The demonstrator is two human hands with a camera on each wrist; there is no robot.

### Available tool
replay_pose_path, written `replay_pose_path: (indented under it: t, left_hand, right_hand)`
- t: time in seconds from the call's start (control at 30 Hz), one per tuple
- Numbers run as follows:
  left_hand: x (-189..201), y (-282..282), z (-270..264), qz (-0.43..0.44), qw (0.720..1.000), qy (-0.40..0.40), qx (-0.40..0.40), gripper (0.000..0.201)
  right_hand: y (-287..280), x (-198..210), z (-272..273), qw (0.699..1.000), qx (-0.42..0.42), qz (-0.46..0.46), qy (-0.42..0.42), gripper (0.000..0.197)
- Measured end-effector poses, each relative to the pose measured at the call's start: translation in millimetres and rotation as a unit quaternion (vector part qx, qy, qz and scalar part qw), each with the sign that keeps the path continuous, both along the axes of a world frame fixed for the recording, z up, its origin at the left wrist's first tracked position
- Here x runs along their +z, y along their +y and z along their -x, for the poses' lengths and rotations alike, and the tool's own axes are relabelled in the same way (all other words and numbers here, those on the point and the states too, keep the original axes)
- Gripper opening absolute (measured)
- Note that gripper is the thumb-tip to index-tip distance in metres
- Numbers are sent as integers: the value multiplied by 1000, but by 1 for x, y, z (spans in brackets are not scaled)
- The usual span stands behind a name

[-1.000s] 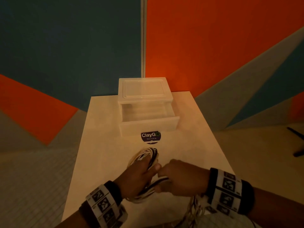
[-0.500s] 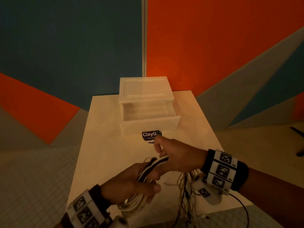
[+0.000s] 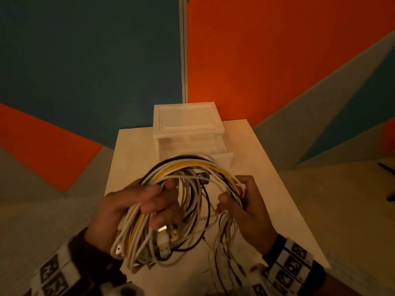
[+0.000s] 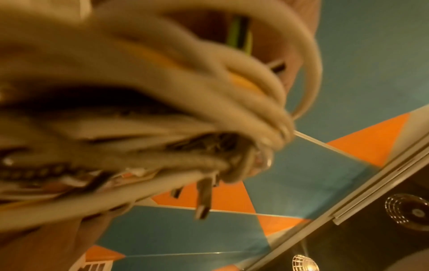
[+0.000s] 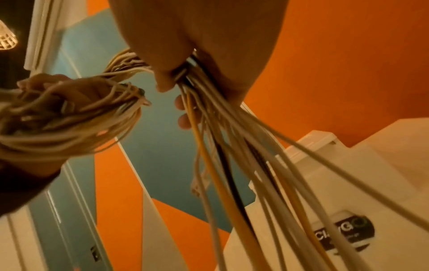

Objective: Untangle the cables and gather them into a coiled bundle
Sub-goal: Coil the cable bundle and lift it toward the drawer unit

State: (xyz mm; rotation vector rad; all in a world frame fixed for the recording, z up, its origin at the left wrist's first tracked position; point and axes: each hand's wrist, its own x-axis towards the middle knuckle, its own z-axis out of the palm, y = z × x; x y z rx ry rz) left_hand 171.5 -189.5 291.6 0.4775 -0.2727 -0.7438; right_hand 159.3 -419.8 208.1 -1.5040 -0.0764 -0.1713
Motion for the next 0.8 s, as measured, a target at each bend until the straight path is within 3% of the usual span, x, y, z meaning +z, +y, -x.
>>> replay_pose_path:
  t: [0.07,0.17,0.27,0.33,0.4,0.47,0.57,0.63,0.7,0.8]
  left_hand:
    - [5,-5,-2,17,1000,10,17,16]
    - [3,-16,-5,28,999,24,34,13]
    - [-2,-26,-13,50,996,45,60,11]
    - [-6,-30,-19,53,994,53,76,10]
    - [-12,-34,-24,21,992,57,107,19]
    - [-18,-38,-31,-10,988,60,142,23]
    - [-27,-44,-41,-33,983,44,176,22]
    - [-40,-46,-50,-72,977,35,199,23]
    - [-53,-49,-57,-109,964,39,238,19]
    - [-67,-49,-63,-196,928,14,316,16]
  right_hand:
    - [4,-4,-2,998,-44,31,-25,28]
    - [22,-13,-4,999,-30,36,-28,29]
    - [36,-18,-10,998,30,-33,45,61]
    - [39,-28,-15,988,85,-75,108,52]
    - [42,-38,-17,978,123,-27,167,51]
    - [45,-43,-16,962,175,31,207,57]
    - [49,-44,-17,934,238,73,255,26]
    - [50,-43,-17,912,265,134,283,19]
    - [47,-43,-14,885,304,161,315,20]
    - [38,-39,-7,851,364,197,324,38]
